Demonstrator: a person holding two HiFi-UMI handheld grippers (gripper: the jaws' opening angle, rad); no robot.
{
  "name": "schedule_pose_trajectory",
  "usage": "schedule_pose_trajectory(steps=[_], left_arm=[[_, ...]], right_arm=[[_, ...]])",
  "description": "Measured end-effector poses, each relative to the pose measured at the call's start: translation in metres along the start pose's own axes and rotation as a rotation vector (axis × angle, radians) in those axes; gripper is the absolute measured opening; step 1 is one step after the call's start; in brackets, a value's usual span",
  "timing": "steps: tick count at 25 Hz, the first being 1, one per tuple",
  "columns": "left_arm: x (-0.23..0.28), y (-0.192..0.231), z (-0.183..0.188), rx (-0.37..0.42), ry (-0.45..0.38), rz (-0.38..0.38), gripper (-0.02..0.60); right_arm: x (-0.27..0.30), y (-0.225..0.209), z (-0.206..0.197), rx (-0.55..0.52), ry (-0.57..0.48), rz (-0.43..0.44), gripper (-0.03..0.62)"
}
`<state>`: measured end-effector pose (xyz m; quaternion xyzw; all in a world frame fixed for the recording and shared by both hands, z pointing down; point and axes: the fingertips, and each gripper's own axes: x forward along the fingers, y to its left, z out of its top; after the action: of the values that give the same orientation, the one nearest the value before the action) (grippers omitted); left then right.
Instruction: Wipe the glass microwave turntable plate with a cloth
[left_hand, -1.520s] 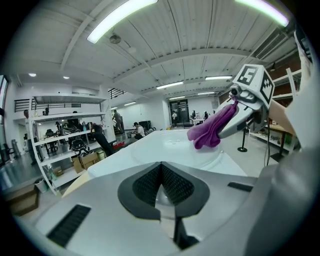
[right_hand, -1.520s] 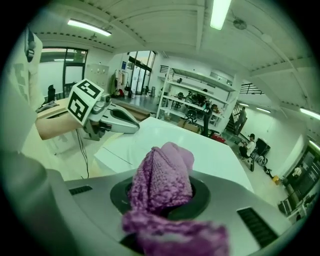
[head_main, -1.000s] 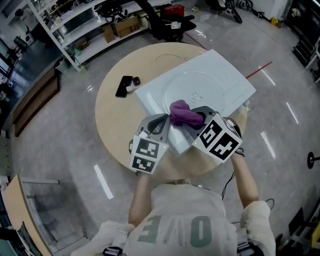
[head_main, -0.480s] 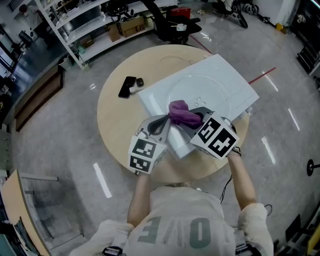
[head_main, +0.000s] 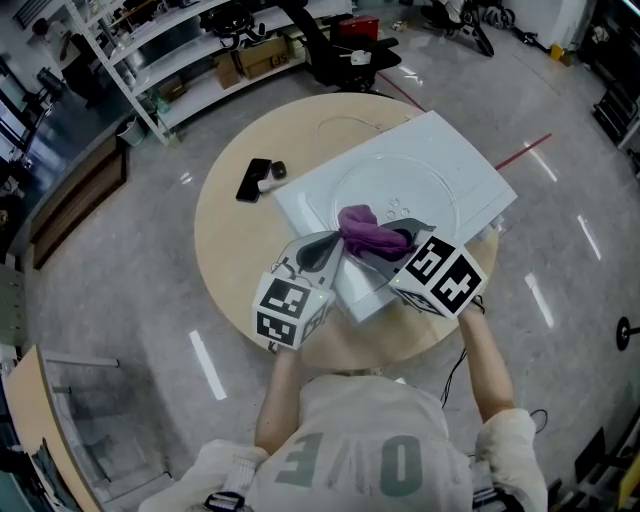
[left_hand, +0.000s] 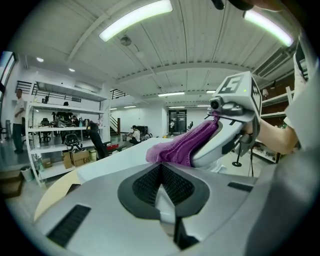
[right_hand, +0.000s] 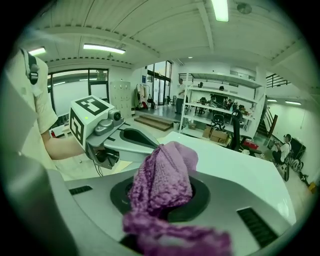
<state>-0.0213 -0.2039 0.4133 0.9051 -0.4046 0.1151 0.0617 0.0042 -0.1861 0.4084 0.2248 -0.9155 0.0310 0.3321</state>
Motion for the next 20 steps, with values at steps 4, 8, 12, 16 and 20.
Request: schedule_pose_trajectory(steps=[4, 8, 12, 16, 20], left_arm=[[0.002, 0.0, 0.001, 0.003, 0.005, -0.006, 0.002], [0.003, -0.003, 0.007, 0.025, -0.011, -0.016, 0.002], [0.004, -0.003, 0.008, 0.032, -0.01, -0.027, 0.002], [0.004, -0.003, 0.005, 0.025, -0.016, -0.034, 0.002], [0.012, -0.007, -0.001, 0.09, 0.096, -0.065, 0.002]], right_arm=[[-0.006, -0.01, 0.003, -0.009, -0.007, -0.031, 0.057], [-0.011, -0.024, 0.01, 0.002, -0.024, -0.057, 0.057], [-0.008, -0.047, 0.018, -0.003, -0.03, -0.11, 0.057], [0.006, -0.076, 0.025, -0.011, -0.011, -0.18, 0.057], [0.022, -0.096, 0.031, -0.015, 0.021, -0.214, 0.057]])
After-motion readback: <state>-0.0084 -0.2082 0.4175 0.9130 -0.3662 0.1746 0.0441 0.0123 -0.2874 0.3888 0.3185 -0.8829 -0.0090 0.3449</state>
